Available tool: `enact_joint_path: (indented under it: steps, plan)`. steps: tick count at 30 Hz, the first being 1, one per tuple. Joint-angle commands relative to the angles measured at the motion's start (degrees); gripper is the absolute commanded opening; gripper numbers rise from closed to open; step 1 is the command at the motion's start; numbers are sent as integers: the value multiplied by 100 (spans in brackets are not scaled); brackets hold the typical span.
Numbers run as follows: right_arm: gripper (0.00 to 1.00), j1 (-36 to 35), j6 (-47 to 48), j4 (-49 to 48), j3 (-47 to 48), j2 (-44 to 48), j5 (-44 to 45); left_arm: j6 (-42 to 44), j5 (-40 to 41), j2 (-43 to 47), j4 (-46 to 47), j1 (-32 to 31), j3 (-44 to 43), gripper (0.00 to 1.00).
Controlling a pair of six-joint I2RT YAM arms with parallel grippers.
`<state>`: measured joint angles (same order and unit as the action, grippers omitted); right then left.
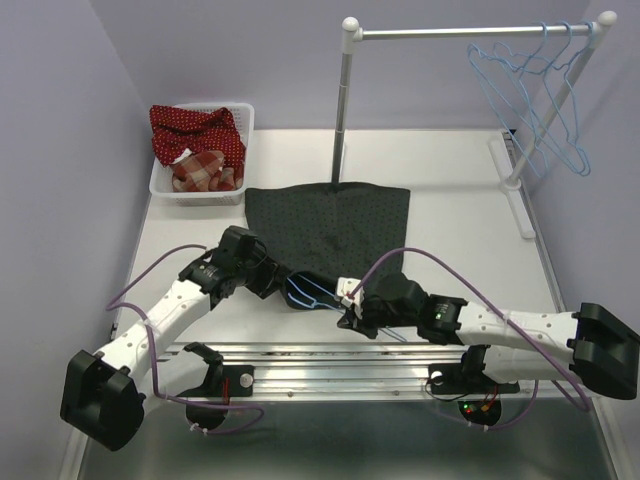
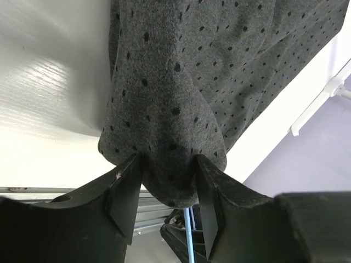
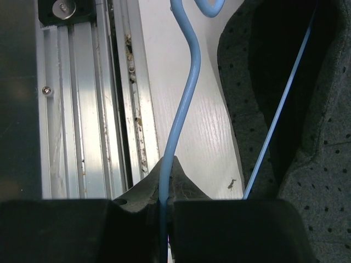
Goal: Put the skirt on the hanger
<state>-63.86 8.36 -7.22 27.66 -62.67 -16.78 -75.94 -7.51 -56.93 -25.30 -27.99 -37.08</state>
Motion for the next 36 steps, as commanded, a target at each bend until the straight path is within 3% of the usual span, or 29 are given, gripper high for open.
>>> enact_joint_path:
  steps: [1,8,11,16,20,21,25,27,29,31,33,34,36]
  plan:
    - [1,-101,157,-877,257,10,-230,18,39,-82,157,30,69,54]
    - [1,-154,289,-781,398,-175,-309,114,39,-301,297,30,8,44]
    - [1,-154,315,-745,416,-219,-326,176,48,-450,298,22,-45,30]
    - [1,-154,324,-763,433,-272,-353,273,30,-556,324,30,-89,19]
    - [1,-206,324,-745,486,-377,-344,343,13,-583,333,30,-124,0]
    - [1,-206,281,-676,512,-403,-327,369,13,-574,333,30,-133,0]
    - [17,-206,-105,-343,670,-517,-151,448,144,-434,289,30,-124,0]
    - [33,-206,-447,-166,688,-544,-64,484,302,-267,262,30,-115,0]
    - [60,-206,-659,-78,644,-439,-28,536,434,-57,332,30,-98,0]
    - [65,-206,-1089,89,592,-307,156,580,478,58,385,39,-98,0]
    - [84,-206,-1327,221,574,-45,305,581,496,146,420,57,-115,0]
    - [99,-206,-1650,395,583,44,541,589,505,164,429,65,-115,0]
    - [100,-206,-2133,694,600,342,849,581,505,182,429,74,-115,0]
